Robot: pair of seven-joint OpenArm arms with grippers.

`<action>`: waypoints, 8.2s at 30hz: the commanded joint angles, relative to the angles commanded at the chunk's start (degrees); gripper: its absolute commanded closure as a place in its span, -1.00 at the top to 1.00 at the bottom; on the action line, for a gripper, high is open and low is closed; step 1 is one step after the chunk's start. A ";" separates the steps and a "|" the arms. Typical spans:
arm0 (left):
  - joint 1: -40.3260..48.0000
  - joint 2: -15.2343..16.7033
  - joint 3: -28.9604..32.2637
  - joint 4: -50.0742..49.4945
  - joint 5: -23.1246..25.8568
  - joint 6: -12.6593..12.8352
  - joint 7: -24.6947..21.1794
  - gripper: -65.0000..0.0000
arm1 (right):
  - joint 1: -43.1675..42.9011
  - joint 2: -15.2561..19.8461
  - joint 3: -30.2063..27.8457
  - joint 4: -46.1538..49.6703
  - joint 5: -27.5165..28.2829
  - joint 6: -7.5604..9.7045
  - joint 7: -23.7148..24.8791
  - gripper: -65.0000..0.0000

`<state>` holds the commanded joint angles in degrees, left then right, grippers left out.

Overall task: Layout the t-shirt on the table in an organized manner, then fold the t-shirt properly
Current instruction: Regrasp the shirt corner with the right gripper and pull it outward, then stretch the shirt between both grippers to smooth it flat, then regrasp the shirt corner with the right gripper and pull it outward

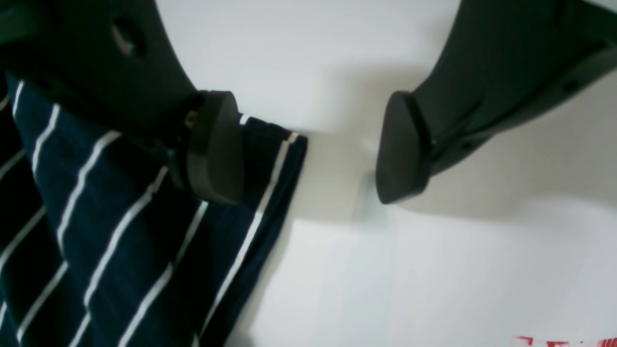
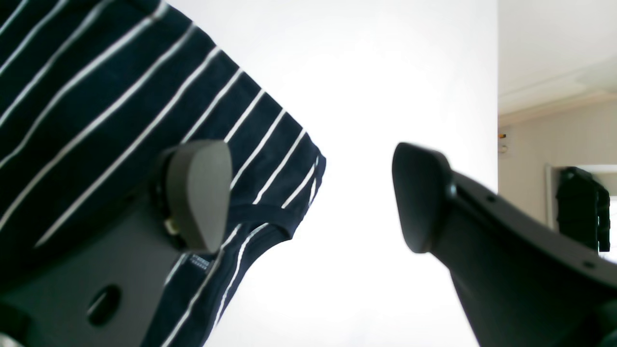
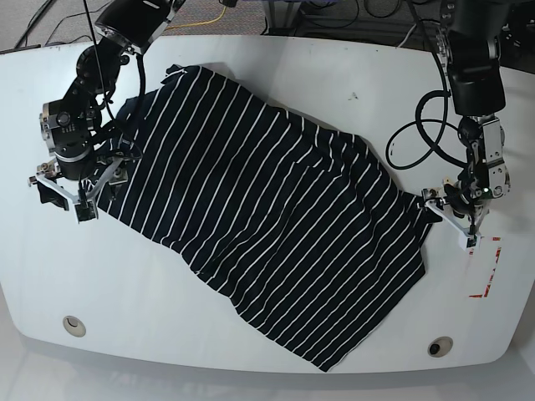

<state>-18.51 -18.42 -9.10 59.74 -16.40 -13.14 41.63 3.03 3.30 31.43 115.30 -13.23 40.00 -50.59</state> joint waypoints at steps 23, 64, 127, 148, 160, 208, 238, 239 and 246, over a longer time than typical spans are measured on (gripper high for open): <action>0.00 3.25 8.53 -0.09 4.75 -2.55 0.18 0.61 | -0.09 0.00 1.05 0.44 0.00 0.00 0.00 0.51; 0.53 -0.26 3.96 0.26 4.66 -2.55 0.18 -1.00 | 1.05 0.00 24.00 0.09 23.38 0.00 -26.81 0.51; 6.95 -3.96 -3.08 16.53 4.57 -2.73 0.26 -1.00 | -4.40 4.31 7.12 -7.74 30.15 0.00 -29.41 -1.00; 8.35 -3.96 -3.25 33.14 4.66 -2.81 14.07 -1.00 | 13.98 14.15 2.37 -29.54 29.80 0.00 -24.26 -1.00; 8.35 -3.96 -3.25 32.88 4.75 -2.81 14.07 -1.00 | 19.08 18.73 -3.87 -42.11 29.80 0.00 -17.49 0.18; 8.79 -3.69 -3.08 32.62 4.84 -2.81 13.89 -1.00 | -8.00 15.03 3.96 -30.59 50.64 0.00 -25.14 1.00; 8.79 -3.69 -3.16 31.21 4.75 -2.81 13.71 -1.00 | -9.49 9.93 -2.90 -30.33 50.64 0.00 -25.23 0.19; 8.79 -3.69 -3.16 31.21 4.75 -2.81 13.71 -1.00 | -9.49 10.02 -2.90 -30.33 50.64 0.00 -25.23 0.03; 8.79 -3.69 -3.16 31.21 4.75 -2.81 13.71 -1.00 | -9.67 11.08 -2.81 -30.15 50.64 0.00 -25.23 -0.57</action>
<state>-9.71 -22.11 -12.26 90.95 -11.65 -15.96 55.34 -6.64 14.37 28.62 85.14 37.41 40.00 -75.82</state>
